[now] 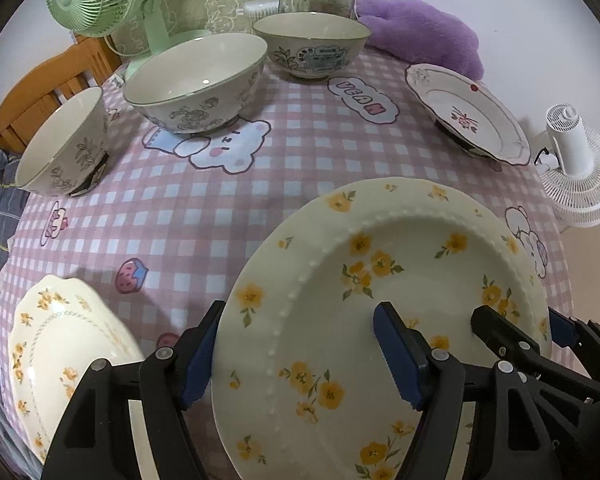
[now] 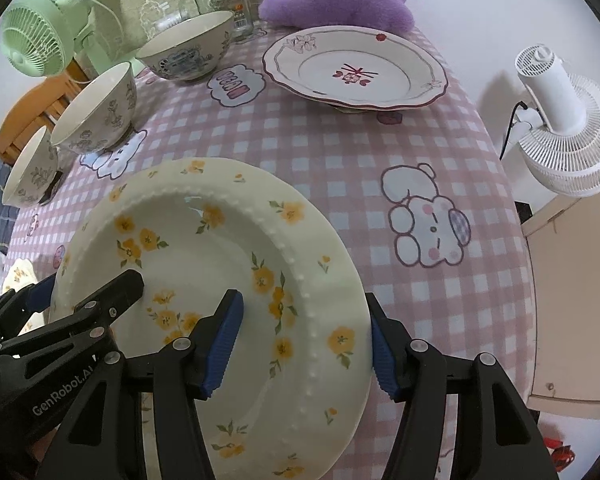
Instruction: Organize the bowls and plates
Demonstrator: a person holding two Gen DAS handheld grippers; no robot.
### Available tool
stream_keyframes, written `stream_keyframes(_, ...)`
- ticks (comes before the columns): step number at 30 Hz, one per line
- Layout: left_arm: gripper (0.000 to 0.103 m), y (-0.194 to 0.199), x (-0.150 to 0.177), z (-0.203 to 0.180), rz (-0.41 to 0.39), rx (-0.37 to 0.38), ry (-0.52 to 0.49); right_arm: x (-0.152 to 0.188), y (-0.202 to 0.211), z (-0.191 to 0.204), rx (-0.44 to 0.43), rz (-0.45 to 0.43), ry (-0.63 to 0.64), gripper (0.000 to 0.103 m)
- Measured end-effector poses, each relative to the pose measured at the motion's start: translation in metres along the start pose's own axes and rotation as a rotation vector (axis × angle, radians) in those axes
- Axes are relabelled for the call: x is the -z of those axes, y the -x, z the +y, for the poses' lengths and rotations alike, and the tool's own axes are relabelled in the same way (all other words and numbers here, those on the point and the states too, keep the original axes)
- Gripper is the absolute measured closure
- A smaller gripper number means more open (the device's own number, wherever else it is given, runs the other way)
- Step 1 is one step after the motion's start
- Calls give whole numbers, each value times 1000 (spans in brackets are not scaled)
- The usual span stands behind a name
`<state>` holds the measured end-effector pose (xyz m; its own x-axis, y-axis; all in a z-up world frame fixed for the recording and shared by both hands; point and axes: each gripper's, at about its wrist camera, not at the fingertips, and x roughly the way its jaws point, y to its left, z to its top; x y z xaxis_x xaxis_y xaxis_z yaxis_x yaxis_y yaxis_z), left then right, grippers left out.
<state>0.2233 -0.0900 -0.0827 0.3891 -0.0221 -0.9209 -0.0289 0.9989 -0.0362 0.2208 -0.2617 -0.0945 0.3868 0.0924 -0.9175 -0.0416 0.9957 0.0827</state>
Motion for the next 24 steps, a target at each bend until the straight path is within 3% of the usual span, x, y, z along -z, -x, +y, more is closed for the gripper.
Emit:
stream_keyframes(13, 30, 24, 12, 19, -37, 60, -35, 10, 29, 23, 38, -34, -6, 40)
stream_keyframes(24, 30, 47, 26, 57, -49, 115, -29, 23, 56, 61, 96, -68, -18, 40)
